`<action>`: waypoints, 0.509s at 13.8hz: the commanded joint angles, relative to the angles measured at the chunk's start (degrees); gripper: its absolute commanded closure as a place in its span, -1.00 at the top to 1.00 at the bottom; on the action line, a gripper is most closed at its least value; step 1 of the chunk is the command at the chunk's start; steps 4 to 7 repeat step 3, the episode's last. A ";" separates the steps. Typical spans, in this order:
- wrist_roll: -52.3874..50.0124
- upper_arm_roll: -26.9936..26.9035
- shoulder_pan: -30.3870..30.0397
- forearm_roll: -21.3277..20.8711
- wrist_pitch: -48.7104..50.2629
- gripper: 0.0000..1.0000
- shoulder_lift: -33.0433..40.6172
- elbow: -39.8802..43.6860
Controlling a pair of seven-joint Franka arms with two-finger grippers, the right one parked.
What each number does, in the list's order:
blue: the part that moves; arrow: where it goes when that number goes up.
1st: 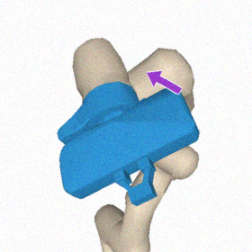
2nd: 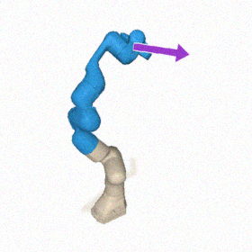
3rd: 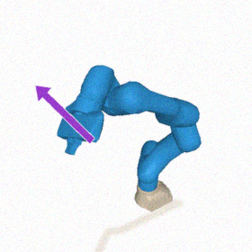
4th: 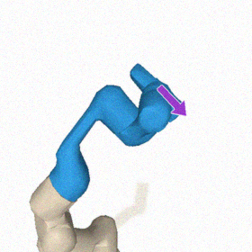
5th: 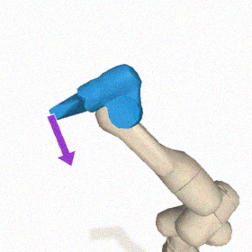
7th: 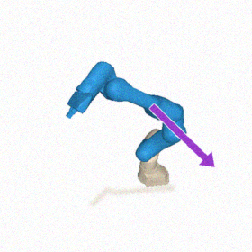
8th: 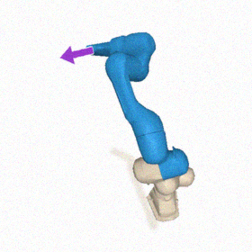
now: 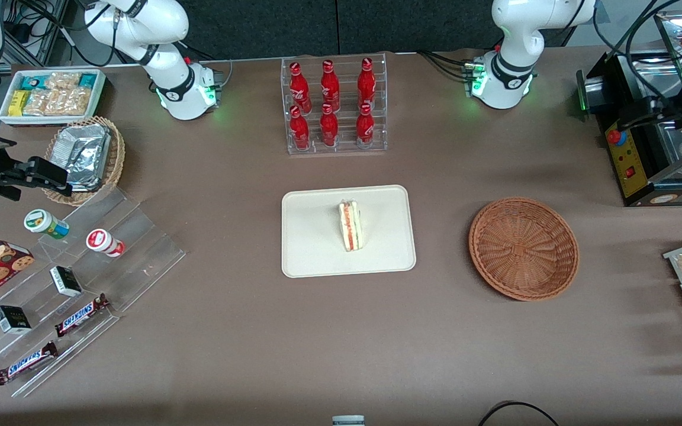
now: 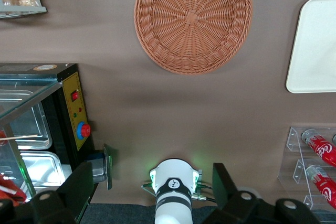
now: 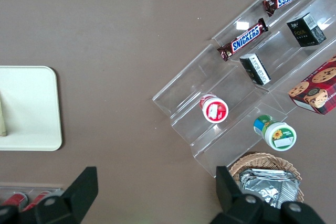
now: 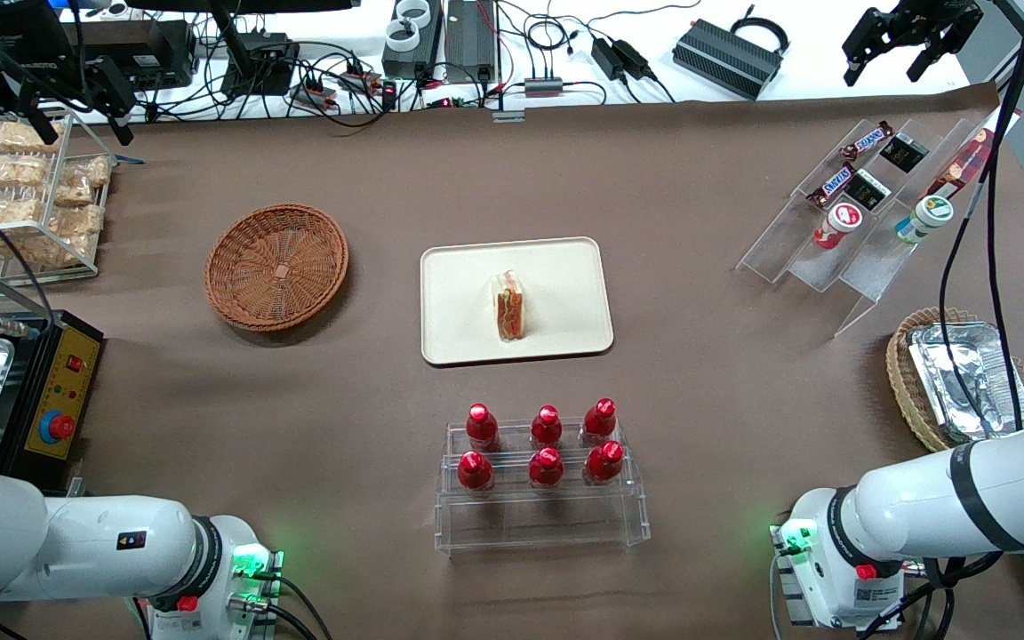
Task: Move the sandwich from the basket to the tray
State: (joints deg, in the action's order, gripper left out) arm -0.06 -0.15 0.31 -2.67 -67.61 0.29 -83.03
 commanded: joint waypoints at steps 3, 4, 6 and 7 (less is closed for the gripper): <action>-1.09 -1.26 2.68 0.83 0.20 0.99 1.55 -0.99; -1.09 -1.26 2.68 0.83 0.20 0.99 1.55 -0.99; -1.09 -1.26 2.68 0.83 0.20 0.99 1.55 -0.99; -1.09 -1.26 2.68 0.83 0.20 0.99 1.55 -0.99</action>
